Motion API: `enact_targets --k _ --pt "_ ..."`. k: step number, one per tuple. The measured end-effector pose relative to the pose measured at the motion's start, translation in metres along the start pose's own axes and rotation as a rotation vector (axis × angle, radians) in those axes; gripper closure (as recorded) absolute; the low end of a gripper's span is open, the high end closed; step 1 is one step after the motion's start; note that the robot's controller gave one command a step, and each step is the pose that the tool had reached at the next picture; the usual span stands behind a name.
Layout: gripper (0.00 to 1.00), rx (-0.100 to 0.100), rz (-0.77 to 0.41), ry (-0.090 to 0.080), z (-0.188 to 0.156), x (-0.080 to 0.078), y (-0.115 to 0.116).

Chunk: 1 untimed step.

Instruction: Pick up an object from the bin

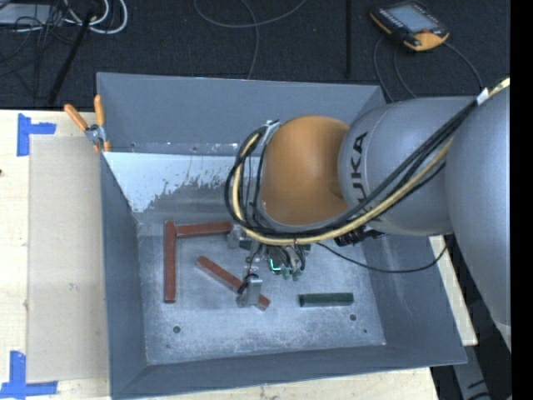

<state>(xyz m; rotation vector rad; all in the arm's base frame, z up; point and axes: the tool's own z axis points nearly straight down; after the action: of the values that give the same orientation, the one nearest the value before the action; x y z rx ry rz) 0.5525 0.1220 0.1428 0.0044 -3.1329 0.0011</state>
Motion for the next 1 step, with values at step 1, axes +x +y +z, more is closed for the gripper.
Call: enact_targets --k 1 --pt "0.00 -0.001 0.003 -0.007 -0.0038 -0.0019 -0.0005"
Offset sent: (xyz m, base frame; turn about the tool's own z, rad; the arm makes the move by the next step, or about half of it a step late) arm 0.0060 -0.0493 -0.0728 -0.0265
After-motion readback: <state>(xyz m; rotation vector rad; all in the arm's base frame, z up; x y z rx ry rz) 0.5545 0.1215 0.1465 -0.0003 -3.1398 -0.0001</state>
